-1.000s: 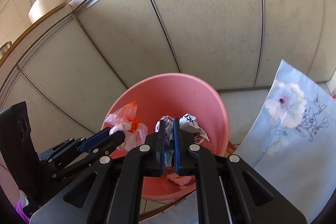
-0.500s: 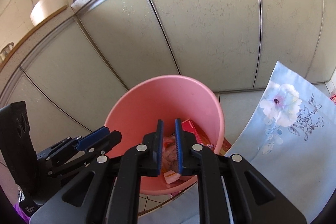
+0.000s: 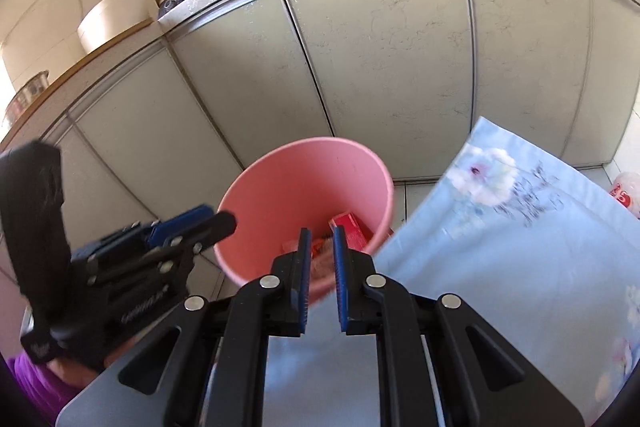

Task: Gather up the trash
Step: 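Grasp the paper cup with the left tool while the right tool grasps the red snack bag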

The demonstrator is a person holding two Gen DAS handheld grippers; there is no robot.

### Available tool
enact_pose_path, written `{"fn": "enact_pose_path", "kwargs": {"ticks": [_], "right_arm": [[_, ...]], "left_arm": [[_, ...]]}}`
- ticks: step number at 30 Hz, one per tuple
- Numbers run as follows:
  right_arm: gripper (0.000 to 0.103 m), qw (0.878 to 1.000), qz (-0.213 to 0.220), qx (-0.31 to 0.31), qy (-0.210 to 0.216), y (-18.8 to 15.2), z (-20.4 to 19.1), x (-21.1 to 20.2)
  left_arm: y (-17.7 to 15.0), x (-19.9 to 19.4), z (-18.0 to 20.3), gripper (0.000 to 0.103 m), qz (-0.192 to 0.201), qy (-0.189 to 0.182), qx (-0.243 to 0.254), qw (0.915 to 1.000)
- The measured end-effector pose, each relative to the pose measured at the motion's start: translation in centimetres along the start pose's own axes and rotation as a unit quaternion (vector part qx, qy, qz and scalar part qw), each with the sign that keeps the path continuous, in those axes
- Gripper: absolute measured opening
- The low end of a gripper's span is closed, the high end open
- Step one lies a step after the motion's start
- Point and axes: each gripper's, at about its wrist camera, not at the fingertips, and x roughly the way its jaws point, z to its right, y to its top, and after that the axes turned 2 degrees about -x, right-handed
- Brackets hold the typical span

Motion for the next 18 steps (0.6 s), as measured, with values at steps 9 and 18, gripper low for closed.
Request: {"fn": "enact_pose_path", "kwargs": {"ticks": [9,18], "right_arm": [[0.038,0.998,0.015,0.012,-0.055,-5.3,1.3,-6.3],[0.044,0.990,0.044,0.033,-0.131,-10.9,3.5,-13.4]], "left_arm": [[-1.8,-2.3,4.5,0.034,-0.010,-0.061,0.045,0.9971],[-3.9,-3.3,9.4,0.036,-0.041,-0.137,0.093,0.9853]]}}
